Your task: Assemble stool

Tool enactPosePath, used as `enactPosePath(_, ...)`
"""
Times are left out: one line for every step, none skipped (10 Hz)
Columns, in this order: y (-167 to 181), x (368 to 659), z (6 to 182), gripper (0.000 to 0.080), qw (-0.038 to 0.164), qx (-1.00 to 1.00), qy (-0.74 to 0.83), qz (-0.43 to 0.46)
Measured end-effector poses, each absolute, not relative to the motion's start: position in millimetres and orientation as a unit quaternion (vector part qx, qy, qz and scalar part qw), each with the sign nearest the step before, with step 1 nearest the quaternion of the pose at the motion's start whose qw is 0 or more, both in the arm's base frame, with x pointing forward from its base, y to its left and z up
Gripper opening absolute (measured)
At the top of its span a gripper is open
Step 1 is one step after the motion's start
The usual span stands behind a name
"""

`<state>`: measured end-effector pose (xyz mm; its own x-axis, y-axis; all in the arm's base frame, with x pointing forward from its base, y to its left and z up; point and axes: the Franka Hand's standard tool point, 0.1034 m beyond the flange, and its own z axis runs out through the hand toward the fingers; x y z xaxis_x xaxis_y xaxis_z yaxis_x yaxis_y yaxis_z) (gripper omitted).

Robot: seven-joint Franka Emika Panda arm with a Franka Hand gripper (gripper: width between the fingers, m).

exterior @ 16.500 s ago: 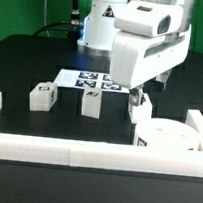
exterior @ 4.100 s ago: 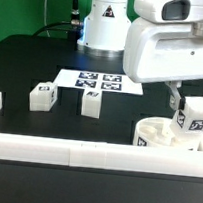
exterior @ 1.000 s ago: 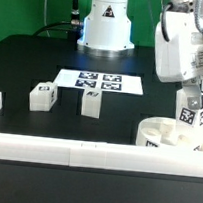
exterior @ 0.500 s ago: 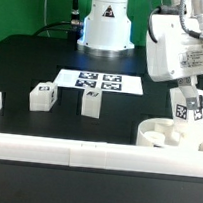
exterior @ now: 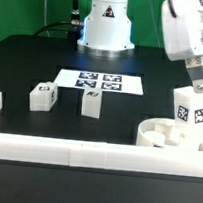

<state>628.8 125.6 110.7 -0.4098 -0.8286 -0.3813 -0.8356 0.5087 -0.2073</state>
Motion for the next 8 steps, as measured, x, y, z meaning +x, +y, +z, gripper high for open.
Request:
enactPosePath(127.9,627.1,107.9,0.0648,0.214,-0.548,0.809,0.003)
enactPosePath(129.9,625.0,103.8,0.0648,0.196,-0.622,0.758,0.000)
enactPosePath(125.4,626.9,104.9,0.0648,0.191,-0.665,0.722,-0.012)
enactPosePath(127.0,625.8,107.2,0.0648,0.183,-0.704,0.687,-0.004)
enactPosePath(128.5,627.8,111.9,0.0648,0.176,-0.751,0.636,-0.008)
enactPosePath(128.5,631.8,117.7,0.0648,0.178,-0.778,0.603,-0.011)
enactPosePath(127.2,634.7,121.6,0.0648,0.181,-0.786,0.591,-0.019)
enactPosePath(127.0,634.4,120.6,0.0648,0.179,-0.807,0.562,-0.025)
